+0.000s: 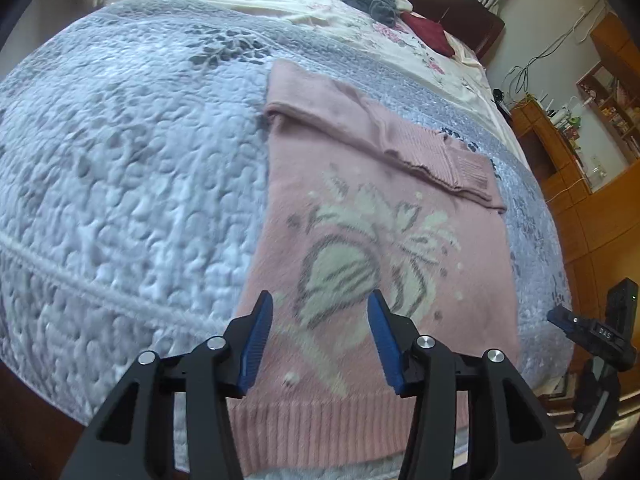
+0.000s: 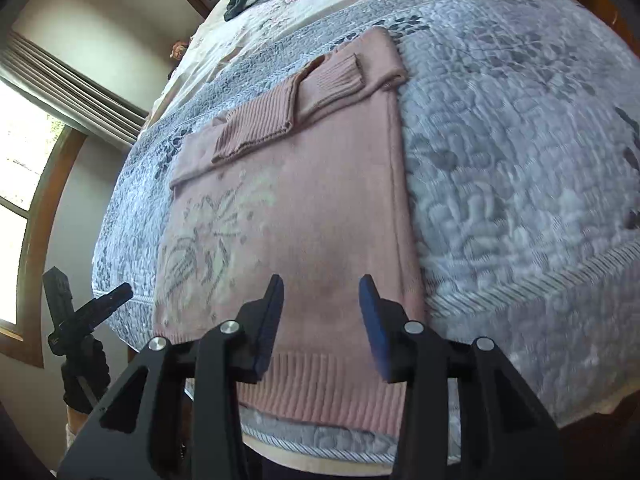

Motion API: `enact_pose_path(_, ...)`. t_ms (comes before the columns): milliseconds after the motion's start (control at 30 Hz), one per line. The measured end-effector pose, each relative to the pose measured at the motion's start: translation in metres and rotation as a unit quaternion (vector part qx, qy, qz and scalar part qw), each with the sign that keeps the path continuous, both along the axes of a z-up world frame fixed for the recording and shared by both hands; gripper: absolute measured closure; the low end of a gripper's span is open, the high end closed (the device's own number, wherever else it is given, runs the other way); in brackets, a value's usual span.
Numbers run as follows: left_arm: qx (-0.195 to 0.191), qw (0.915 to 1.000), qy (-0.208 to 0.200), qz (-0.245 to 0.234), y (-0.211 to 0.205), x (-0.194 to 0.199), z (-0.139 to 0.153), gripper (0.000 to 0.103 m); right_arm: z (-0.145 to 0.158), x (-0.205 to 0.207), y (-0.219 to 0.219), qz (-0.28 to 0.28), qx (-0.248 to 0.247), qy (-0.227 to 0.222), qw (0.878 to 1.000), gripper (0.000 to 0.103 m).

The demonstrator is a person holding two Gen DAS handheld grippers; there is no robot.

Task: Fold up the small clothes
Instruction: 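Move both grippers to the ribbed hem and pinch it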

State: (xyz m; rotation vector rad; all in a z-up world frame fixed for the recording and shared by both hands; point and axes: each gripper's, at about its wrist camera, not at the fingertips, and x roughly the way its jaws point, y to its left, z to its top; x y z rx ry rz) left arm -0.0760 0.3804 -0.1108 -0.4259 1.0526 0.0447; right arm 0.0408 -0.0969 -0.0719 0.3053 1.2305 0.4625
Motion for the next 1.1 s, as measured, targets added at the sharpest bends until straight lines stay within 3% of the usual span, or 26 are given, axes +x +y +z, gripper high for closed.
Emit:
enact_pose_path(133, 0.007, 0.9997, 0.021, 0.011, 0.011, -0.038, -0.012, 0.052, -0.011, -0.034, -0.014, -0.004, -0.012, 0.011, 1.000, 0.061)
enact_pose_path(367, -0.003, 0.9982, 0.055, 0.022, 0.022, -0.069, -0.042, 0.052, -0.046, -0.066, -0.029, -0.013, -0.031, 0.046, 0.998, 0.060)
enact_pose_path(900, -0.049, 0.9942, 0.092, 0.027, 0.020, -0.074, -0.090, 0.046, -0.098, -0.076, -0.045, -0.038, -0.020, 0.097, 0.994, 0.056)
enact_pose_path(1033, -0.054, 0.9944, 0.090, 0.012, 0.013, -0.075, -0.091, 0.048, -0.098, -0.079, -0.040, -0.021, -0.025, 0.094, 0.995, 0.056)
enact_pose_path(1100, -0.063, 0.9941, 0.088, 0.011, 0.012, -0.076, -0.094, 0.059, -0.099, -0.080, -0.038, -0.015, -0.021, 0.094, 0.995, 0.061)
